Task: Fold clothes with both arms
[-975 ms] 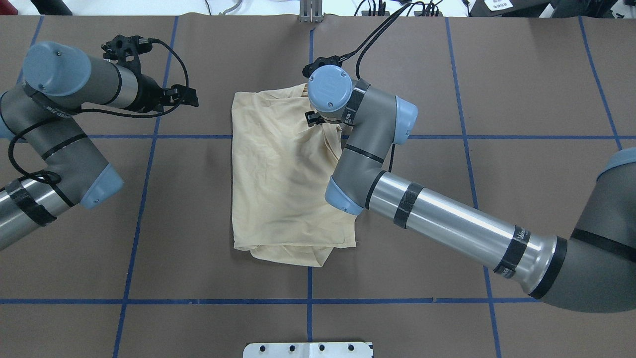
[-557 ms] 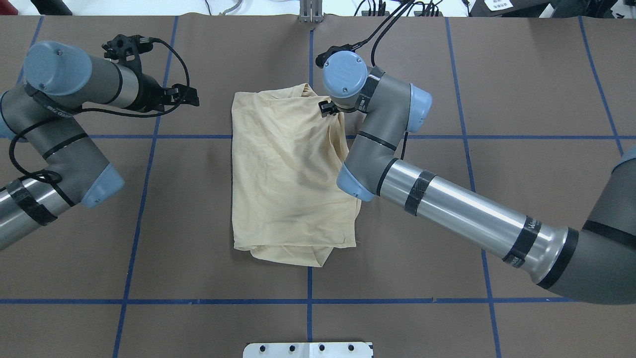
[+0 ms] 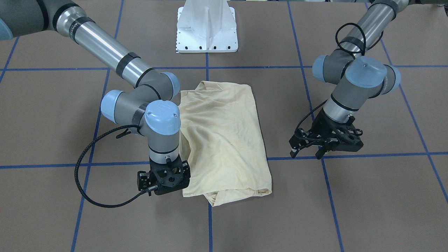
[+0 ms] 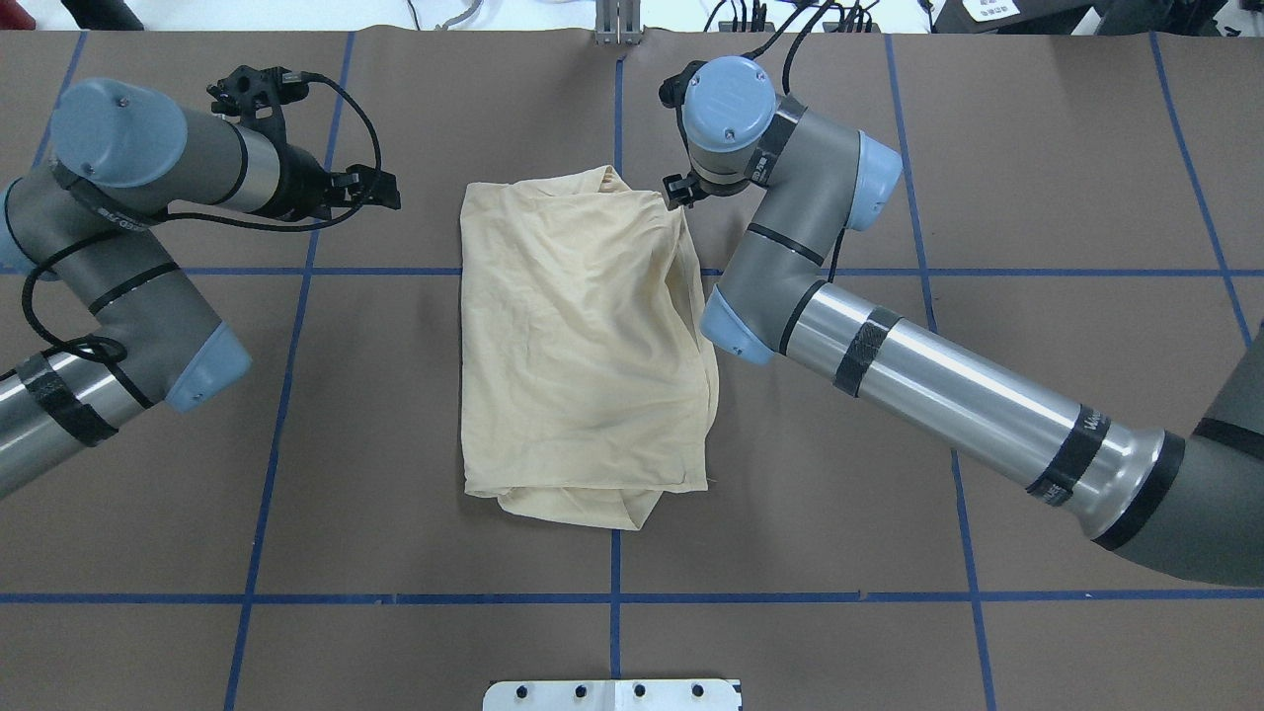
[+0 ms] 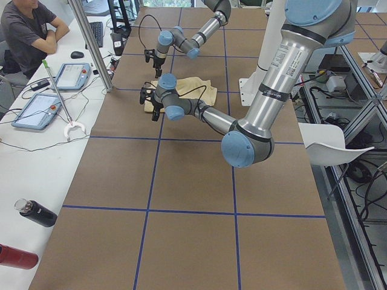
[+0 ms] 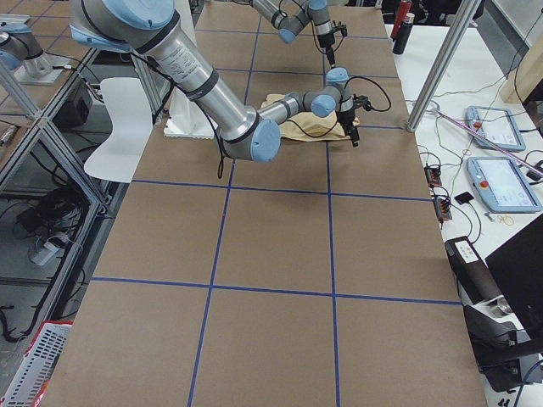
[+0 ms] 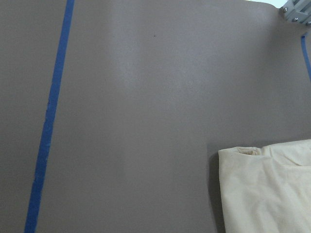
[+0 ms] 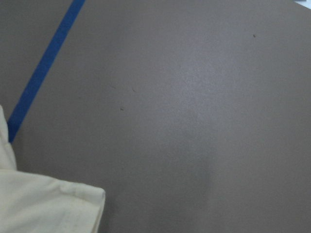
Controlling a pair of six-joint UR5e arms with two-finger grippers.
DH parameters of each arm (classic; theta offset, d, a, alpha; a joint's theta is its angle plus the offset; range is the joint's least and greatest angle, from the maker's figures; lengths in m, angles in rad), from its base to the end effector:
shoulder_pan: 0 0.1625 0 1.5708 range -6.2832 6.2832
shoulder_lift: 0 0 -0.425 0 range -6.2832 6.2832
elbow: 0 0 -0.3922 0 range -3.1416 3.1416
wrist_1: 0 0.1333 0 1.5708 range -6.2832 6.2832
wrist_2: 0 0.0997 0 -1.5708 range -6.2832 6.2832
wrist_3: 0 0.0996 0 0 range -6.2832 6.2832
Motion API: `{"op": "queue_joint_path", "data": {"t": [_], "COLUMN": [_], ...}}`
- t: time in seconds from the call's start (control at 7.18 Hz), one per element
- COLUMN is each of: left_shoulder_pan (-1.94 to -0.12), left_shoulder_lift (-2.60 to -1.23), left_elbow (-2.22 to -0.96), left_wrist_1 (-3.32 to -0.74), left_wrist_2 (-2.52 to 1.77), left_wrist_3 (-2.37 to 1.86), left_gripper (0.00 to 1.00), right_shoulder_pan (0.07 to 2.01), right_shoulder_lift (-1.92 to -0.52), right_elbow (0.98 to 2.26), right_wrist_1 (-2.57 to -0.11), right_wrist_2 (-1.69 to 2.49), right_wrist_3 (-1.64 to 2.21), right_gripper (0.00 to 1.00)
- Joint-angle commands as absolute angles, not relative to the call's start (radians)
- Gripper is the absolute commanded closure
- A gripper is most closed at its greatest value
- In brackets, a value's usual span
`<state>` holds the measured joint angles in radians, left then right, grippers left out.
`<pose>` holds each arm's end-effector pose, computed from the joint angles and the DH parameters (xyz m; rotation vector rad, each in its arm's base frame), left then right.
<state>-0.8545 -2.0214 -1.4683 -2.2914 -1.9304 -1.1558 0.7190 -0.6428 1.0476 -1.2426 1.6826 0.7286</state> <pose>0.3747 -0.5800 0.3688 0.3653 1.0435 -0.2018 -0.5523 -0.6459 0.2696 0.4399 -0.5960 -0.1585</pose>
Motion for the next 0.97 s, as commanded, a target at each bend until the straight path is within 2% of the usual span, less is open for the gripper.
{"op": "queue_joint_path", "data": {"t": [0.0, 0.14, 0.84], "left_shoulder_pan": [-0.854, -0.854, -0.851], "left_shoulder_lift": [-2.02, -2.02, -2.02], "left_elbow": [-1.467, -1.465, -1.466], "left_wrist_1": [-2.292, -2.292, -2.292], "left_wrist_2": [-1.931, -1.931, -1.93], "left_wrist_3": [-1.155, -1.155, -1.16], "left_gripper": [0.0, 0.0, 0.0], "right_shoulder_pan": [0.719, 0.68, 0.603], "right_shoulder_lift": [-0.664, -0.695, -0.744], "right_elbow": [1.15, 1.223, 1.236], "right_wrist_1": [-1.279, -1.32, -1.322], "right_wrist_2": [1.746, 1.746, 1.738], "right_wrist_3": [0.748, 0.79, 0.862], "right_gripper": [0.0, 0.0, 0.0]}}
